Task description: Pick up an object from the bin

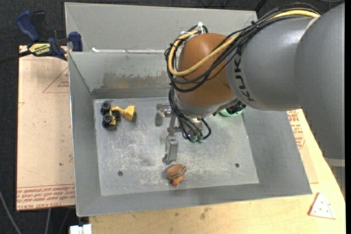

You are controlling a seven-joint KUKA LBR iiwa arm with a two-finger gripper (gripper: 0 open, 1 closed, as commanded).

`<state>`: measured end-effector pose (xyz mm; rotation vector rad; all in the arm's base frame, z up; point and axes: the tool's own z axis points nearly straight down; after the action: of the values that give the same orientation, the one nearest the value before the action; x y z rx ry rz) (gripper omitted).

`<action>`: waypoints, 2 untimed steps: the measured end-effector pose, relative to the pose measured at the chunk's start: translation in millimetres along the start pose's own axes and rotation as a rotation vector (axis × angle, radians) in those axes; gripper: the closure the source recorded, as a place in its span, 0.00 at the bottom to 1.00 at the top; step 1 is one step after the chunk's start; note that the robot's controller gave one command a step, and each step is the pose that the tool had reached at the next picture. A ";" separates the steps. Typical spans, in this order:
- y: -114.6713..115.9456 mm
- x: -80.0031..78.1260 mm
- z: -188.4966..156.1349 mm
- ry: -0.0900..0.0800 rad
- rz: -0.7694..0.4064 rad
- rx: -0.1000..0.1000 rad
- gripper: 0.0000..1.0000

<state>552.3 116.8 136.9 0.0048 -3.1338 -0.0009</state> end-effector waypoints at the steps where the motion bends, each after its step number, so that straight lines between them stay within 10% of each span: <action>1: -0.4 -1.9 -4.5 -0.008 0.002 -0.001 0.00; 2: -17.9 12.6 7.1 -0.015 -0.061 -0.003 0.00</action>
Offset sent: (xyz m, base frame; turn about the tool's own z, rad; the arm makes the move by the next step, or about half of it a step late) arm -0.0495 -0.0723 -0.0391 -0.1735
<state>539.8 98.8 129.9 0.1001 -3.1471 -0.0065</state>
